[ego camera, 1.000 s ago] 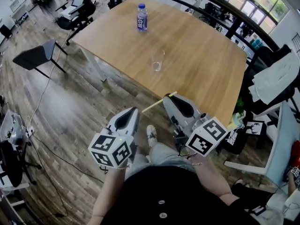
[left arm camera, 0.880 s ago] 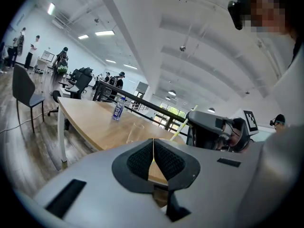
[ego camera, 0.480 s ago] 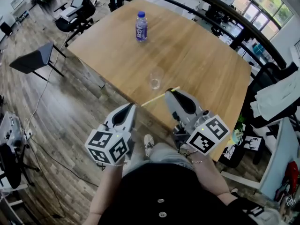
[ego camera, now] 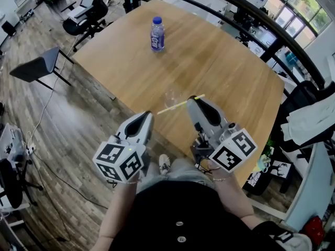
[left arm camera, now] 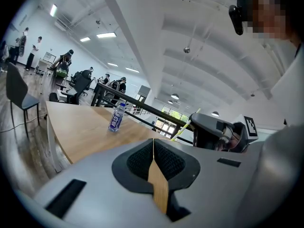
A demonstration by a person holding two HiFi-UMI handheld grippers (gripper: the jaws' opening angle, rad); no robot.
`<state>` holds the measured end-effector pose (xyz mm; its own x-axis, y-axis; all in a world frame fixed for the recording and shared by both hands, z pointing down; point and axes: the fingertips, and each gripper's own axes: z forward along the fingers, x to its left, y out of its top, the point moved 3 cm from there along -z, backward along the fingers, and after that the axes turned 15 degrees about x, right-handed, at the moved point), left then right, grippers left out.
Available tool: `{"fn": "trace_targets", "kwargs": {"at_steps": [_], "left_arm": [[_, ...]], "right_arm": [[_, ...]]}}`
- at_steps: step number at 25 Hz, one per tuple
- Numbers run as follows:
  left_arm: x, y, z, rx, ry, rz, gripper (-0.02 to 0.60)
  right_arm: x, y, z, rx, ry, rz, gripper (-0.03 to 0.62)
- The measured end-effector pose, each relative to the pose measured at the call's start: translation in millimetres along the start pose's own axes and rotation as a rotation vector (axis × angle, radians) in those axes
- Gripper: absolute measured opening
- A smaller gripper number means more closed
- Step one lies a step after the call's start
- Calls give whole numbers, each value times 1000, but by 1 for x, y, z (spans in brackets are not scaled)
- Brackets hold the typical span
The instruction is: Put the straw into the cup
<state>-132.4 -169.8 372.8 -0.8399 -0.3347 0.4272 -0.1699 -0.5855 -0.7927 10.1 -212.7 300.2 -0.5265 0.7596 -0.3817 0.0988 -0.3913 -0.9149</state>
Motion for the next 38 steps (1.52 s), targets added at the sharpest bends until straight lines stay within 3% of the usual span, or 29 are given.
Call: {"fn": "trace_targets", "kwargs": {"at_steps": [12,26,38], "left_arm": [[7,20,28,16,-33,1,21],[26,47,62,71,-107,-15,21],[42,43,82,158,-126,6,21]], "right_arm": [[-27,27,-4,-88,-54,6,20],[-57,40,10,-89,-147,31,20],[-82,28,15,-72,-215,79,20]]}}
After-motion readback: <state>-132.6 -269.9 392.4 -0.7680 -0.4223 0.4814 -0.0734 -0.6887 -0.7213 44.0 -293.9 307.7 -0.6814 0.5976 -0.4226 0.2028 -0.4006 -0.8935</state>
